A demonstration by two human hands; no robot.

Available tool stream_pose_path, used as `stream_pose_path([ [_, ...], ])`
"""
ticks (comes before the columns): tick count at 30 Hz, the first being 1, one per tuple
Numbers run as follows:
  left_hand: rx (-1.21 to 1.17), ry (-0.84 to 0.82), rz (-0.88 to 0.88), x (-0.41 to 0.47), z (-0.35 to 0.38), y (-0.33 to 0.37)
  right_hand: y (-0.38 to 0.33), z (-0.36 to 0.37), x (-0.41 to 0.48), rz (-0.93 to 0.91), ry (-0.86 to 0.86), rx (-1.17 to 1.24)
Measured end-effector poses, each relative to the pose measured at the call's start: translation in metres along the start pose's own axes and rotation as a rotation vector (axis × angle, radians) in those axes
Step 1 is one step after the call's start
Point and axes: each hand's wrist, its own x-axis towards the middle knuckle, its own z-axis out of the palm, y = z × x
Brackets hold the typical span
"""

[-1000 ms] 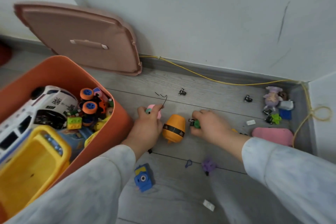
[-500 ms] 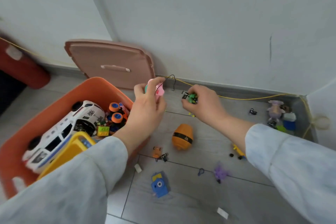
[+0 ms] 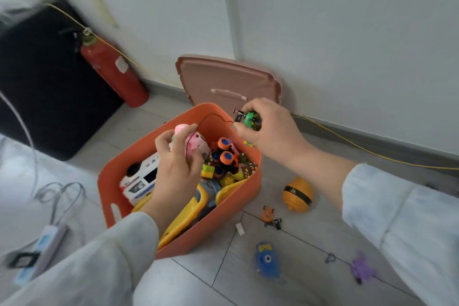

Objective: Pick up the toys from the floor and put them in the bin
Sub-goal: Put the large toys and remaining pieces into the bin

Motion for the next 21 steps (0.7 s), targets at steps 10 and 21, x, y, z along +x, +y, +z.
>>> stream_pose_path([
  [10, 0.1, -0.169, 0.034, -0.026, 0.002, -0.014, -0.016, 0.042, -0.011, -0.132, -0.294, 0.033],
  [21, -0.021, -0.142, 0.138, 0.005, 0.042, 0.034, 0.034, -0.022, -0.038, 0.021, -0.167, -0.025],
])
